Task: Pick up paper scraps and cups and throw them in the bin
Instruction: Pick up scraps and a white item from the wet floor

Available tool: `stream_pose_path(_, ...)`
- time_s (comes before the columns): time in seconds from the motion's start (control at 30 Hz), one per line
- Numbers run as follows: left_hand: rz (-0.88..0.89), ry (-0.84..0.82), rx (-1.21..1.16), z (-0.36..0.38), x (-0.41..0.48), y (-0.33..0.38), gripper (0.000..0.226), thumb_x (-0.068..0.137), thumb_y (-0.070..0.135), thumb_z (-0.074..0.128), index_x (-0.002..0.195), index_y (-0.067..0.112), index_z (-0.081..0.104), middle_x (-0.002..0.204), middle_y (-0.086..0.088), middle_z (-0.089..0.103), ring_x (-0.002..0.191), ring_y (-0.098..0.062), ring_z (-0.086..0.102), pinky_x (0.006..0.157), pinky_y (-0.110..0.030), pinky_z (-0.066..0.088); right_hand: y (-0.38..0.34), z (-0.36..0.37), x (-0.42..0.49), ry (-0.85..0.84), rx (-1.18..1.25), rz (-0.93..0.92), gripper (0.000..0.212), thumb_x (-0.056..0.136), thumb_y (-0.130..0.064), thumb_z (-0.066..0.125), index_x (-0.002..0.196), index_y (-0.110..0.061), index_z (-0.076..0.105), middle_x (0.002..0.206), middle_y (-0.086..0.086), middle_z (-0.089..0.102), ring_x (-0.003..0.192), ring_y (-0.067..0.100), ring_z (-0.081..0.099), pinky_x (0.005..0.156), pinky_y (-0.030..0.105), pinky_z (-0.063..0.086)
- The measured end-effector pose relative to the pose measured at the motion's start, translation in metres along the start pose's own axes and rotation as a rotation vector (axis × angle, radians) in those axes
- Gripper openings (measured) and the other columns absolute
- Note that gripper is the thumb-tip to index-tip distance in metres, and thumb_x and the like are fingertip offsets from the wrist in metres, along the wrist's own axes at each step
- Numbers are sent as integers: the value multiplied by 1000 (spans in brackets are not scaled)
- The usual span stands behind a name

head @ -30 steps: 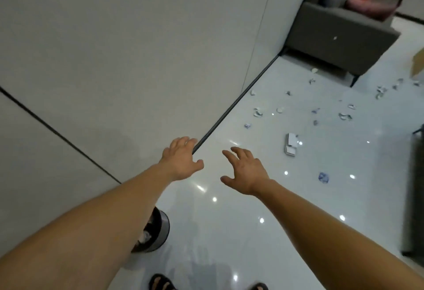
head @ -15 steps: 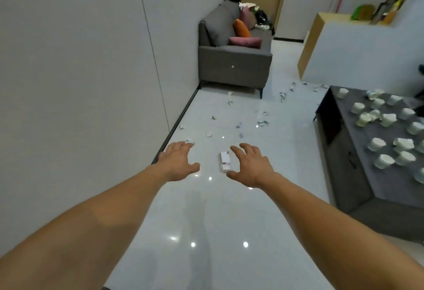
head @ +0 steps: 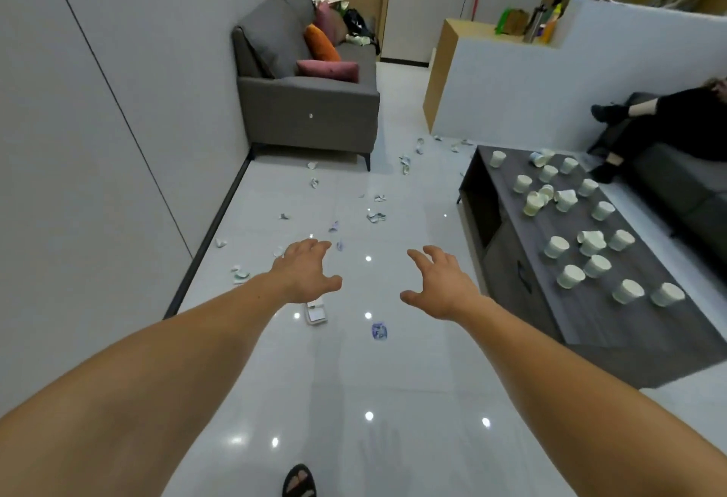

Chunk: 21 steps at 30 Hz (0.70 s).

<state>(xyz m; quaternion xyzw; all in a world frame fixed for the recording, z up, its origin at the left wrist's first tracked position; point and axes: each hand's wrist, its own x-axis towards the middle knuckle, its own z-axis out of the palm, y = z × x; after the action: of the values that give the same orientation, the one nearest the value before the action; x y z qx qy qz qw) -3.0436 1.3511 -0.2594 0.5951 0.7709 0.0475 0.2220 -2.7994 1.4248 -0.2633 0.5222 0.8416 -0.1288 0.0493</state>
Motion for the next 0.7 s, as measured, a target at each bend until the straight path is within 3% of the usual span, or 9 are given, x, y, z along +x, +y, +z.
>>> stream_pose_path(0.43,24,-115,-4,-19,198,11,80,87,50,55,152,23,17,159,-3,14,145,-27,12,114,-46,25,44,-8,183,-92,68,27,81,89,-51,60,154,-29,16,160,1,11,145,27,16,111,47,35)
stream_pose_path(0.7,-158,-225,-61,24,333,31,79,88,48,55,152,20,18,159,-5,16,144,-28,15,115,-46,24,119,33,347,-277,90,-72,80,91,-48,59,155,-27,15,160,4,10,145,28,16,112,47,34)
